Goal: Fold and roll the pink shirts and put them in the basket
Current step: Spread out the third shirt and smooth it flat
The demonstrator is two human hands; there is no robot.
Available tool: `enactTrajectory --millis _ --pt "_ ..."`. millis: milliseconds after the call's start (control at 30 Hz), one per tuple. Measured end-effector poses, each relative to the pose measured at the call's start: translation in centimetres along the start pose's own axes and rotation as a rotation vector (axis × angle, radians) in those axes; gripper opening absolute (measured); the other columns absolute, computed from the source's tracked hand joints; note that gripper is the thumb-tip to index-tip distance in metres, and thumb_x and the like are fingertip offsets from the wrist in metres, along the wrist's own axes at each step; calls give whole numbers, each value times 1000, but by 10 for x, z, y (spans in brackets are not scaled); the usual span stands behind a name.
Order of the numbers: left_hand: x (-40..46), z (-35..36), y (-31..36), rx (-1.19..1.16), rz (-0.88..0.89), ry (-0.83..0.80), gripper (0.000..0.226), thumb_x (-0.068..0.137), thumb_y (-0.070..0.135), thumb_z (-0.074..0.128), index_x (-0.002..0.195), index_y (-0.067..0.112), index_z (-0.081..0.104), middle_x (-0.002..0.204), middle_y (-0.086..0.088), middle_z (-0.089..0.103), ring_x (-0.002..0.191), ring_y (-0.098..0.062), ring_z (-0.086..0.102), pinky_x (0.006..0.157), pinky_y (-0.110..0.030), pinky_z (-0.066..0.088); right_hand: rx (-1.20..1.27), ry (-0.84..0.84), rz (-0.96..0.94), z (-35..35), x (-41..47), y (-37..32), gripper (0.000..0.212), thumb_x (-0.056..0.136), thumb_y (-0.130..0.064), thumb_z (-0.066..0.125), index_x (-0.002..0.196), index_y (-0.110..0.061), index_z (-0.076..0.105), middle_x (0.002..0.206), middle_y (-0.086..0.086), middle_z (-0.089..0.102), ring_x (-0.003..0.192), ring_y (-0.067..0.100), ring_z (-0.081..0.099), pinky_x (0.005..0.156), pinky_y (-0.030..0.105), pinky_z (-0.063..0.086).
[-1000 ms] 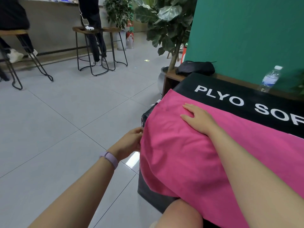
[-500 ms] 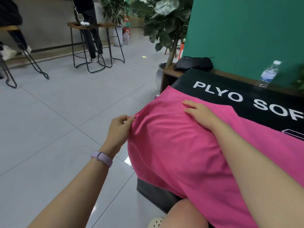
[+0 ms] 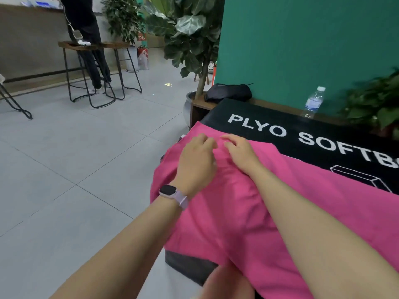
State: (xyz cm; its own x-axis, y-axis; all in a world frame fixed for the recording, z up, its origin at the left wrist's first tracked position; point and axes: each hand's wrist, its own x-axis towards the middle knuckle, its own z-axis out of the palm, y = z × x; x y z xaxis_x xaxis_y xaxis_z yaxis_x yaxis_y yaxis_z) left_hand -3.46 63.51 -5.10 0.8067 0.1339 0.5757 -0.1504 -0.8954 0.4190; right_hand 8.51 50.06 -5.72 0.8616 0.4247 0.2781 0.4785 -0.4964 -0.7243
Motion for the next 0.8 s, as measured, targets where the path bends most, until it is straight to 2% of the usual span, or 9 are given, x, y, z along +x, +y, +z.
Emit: enactTrajectory --millis 67,133,200,233,300,400,467,533,800 --pt "26 27 25 -24 4 -263 33 99 16 41 125 8 58 128 -13 56 117 -33 52 97 -47 41 195 193 80 -17 -9 -6 38 91 4 44 115 -9 71 118 3 71 115 14 63 107 35 47" --pt "37 51 30 90 -23 -461 49 106 39 33 144 12 46 153 -12 41 142 -31 35 116 -44 28 308 348 129 -50 -27 0 40 89 6 40 102 -14 72 106 -2 72 108 14 67 100 38 53" --pt "36 65 22 217 -27 -540 67 102 60 25 153 17 35 163 -8 27 151 -28 20 123 -44 15 191 432 156 -95 -57 21 37 92 1 41 100 -19 71 103 -6 71 104 13 67 96 33 53" --pt "35 70 18 255 -21 -541 74 99 66 23 155 19 32 164 -6 24 152 -27 17 123 -44 12 36 427 182 -121 -74 36 34 94 -3 43 104 -18 71 107 -5 71 105 14 66 96 30 50" --pt "36 76 15 305 -6 -545 80 95 71 21 157 21 27 165 -5 21 152 -26 15 123 -44 11 -350 290 334 -167 -113 74 28 101 -17 46 117 -12 67 121 6 66 116 25 61 99 33 45" --pt "39 76 18 332 10 -575 80 95 71 21 158 22 21 166 -5 19 152 -26 14 123 -44 11 -732 15 728 -204 -166 117 66 103 -57 33 150 -12 41 157 14 38 144 33 36 116 46 30" --pt "38 71 19 339 20 -592 79 95 72 21 159 25 19 166 -5 17 152 -27 14 123 -44 10 -761 8 821 -212 -187 128 85 97 -73 19 161 -17 19 169 9 13 155 28 13 123 47 12" --pt "34 65 19 343 18 -612 78 95 72 20 160 28 18 167 -5 15 153 -27 12 124 -44 9 -740 34 812 -214 -194 130 90 94 -78 15 163 -19 11 170 6 3 156 25 3 125 45 4" --pt "-7 34 20 356 -21 -614 79 95 74 21 159 28 19 167 -4 13 153 -25 11 123 -45 9 -723 -52 788 -218 -200 117 92 92 -80 16 163 -22 8 170 3 -1 157 23 -2 126 44 1"
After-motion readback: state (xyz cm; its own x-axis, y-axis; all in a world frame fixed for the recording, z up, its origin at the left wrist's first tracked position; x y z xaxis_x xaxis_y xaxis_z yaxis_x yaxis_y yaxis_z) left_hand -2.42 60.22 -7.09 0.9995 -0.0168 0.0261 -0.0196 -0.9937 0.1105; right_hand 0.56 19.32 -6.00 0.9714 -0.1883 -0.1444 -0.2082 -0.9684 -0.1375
